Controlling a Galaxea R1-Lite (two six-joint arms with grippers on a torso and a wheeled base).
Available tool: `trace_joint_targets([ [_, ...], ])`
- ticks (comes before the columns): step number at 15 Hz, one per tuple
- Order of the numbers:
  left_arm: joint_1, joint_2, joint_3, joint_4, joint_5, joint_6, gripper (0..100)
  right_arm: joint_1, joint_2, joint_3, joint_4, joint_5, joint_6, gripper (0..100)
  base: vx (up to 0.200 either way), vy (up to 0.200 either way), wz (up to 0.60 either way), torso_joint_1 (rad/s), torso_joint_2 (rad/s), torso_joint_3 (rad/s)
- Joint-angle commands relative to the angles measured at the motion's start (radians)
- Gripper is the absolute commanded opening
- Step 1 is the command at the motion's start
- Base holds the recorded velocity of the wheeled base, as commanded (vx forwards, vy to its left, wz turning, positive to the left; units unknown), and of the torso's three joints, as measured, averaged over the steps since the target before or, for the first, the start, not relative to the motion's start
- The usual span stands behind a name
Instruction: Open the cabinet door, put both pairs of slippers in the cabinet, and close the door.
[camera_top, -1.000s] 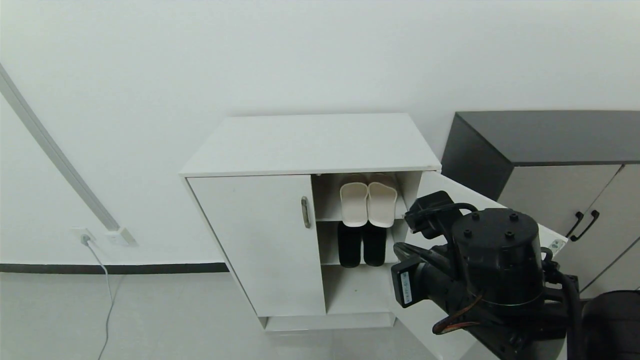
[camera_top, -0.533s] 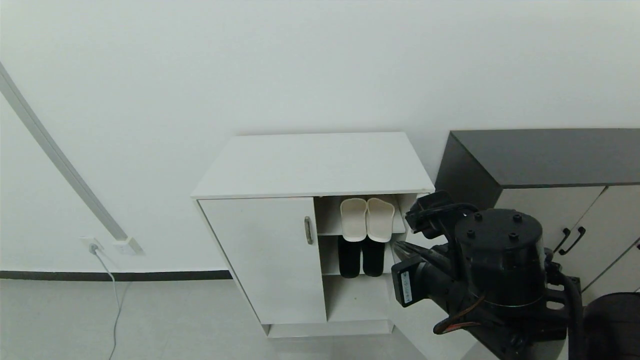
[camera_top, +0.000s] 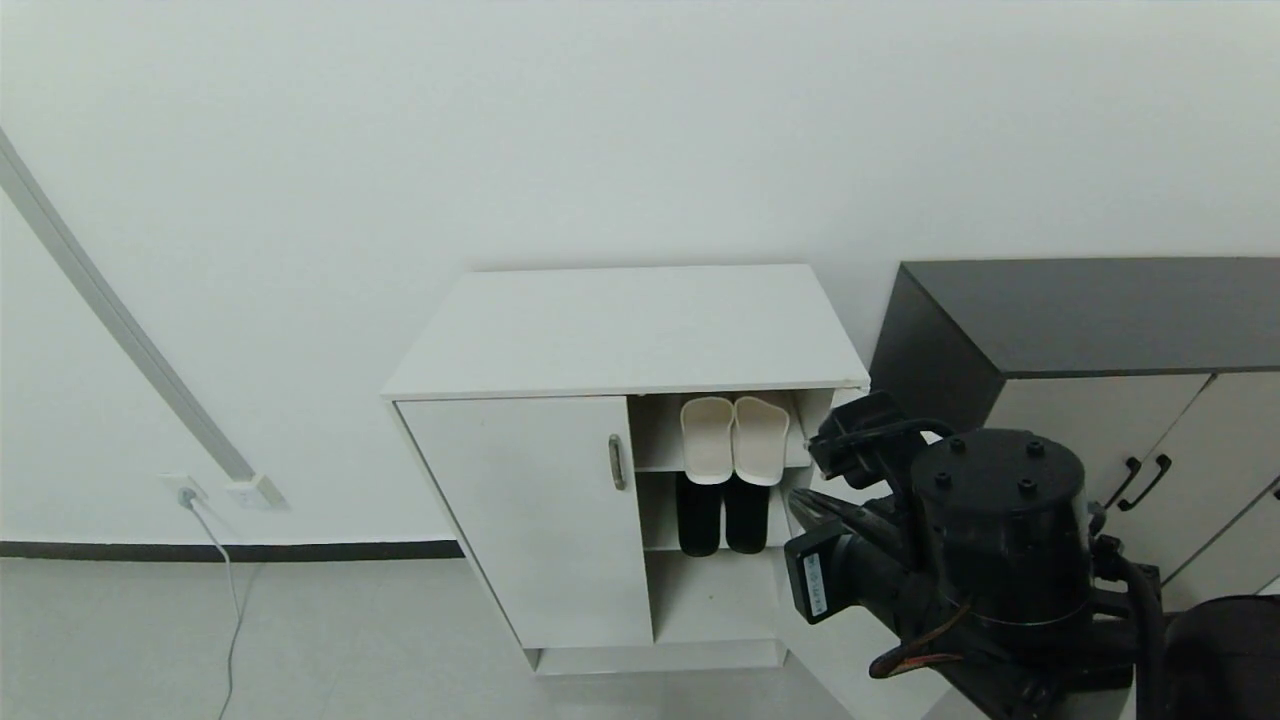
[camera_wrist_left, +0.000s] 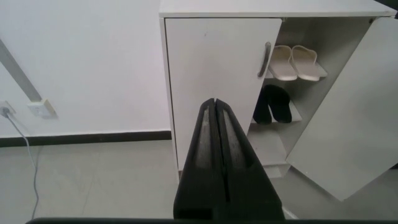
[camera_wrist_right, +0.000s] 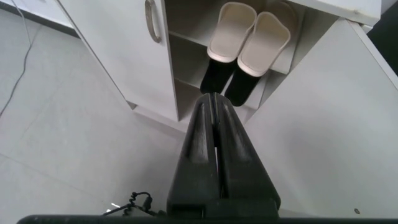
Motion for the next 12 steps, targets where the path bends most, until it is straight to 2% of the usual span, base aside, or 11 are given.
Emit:
trace_joint_targets([
  [1,0.0,0.0,0.0,0.0,0.0,0.0,0,-0.002,0.01,0.003,-0.016,-0.001,0.0,0,0.0,0.0,0.0,0.0,0.0,0.0],
  [6,0.0,0.0,0.0,0.0,0.0,0.0,0,-0.005,0.01,0.005,-0.016,0.001,0.0,0,0.0,0.0,0.0,0.0,0.0,0.0],
  [12,0.0,0.0,0.0,0.0,0.0,0.0,0,-0.005,0.009,0.008,-0.018,0.002,0.0,0,0.0,0.0,-0.6,0.005,0.0,0.002],
])
